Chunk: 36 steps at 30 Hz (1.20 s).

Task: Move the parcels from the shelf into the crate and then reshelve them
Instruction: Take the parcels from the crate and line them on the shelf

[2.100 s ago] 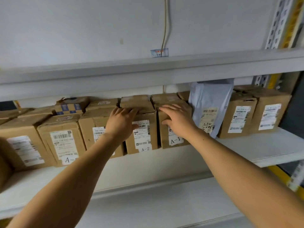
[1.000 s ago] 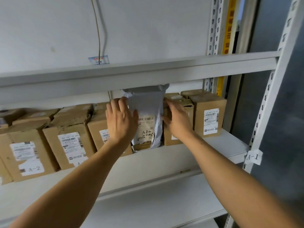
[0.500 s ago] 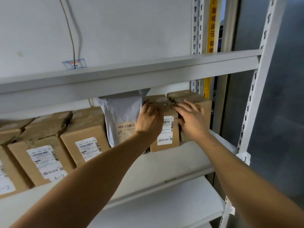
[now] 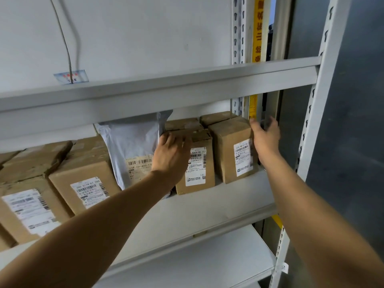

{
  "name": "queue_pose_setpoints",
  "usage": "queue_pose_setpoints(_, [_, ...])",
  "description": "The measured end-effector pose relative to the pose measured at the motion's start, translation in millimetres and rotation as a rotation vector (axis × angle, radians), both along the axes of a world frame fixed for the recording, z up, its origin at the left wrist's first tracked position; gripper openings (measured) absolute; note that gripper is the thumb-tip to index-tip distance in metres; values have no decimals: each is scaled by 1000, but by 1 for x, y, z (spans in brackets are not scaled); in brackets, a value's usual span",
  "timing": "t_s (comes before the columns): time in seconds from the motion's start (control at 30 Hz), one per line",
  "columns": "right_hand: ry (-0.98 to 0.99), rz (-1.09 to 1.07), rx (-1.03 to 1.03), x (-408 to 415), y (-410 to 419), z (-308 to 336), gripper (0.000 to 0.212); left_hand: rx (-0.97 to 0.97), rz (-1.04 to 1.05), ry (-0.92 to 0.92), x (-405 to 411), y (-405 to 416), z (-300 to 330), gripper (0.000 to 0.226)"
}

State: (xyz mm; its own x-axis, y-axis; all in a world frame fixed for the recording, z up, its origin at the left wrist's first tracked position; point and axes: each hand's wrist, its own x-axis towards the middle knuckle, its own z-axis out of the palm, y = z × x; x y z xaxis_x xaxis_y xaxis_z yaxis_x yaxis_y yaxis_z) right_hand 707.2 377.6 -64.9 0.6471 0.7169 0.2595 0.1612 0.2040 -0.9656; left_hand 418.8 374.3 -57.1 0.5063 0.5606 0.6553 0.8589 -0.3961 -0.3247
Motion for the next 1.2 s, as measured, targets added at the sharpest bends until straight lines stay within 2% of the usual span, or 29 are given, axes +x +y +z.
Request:
queue_pose_setpoints(0.07, [86,136,-39,-6,2,-11,53,11,-5,-8,0,0,-1,57])
queue_pose_setpoints(0.17, [318,171,-49,-12,3,-14,56,11,-5,-14,1,0,0,57])
queue_pose_setpoints(0.27, [538,142,-91,-7,7,-11,47,7,-8,-22,1,0,1,55])
queue_pose_setpoints(0.5, [368,353,-202,7,19,-23,53,2,-16,-29,-3,0,1,59])
queue_pose_setpoints(0.77, [381,380,-219,-15,6,-21,49,23,-3,-24,-9,-3,0,48])
queue_pose_setpoints(0.87, [348,274,-216,-19,-2,-15,43,3,15,-5,-9,-5,2,49])
queue_pose_setpoints(0.93, [208,73,-97,-21,-9,-11,39,-13,26,4,-9,-6,3,48])
queue_pose_setpoints(0.97, [45,-3,15,-22,-14,-9,40,-13,24,5,-10,-6,3,49])
queue_pose_setpoints(1.03, [-476,29,125,-27,-27,-6,44,-21,14,7,-12,-8,4,51])
queue_pose_setpoints(1.1, [-950,103,-39,-34,-30,-7,55,-21,2,14,-13,-10,4,52])
queue_pose_setpoints(1.13, [-1049,110,-105,-37,-29,-9,61,-24,-4,18,-14,-10,4,52])
queue_pose_setpoints(1.2, [-1042,101,-86,-43,-27,-11,63,-29,-16,24,-15,-8,6,51])
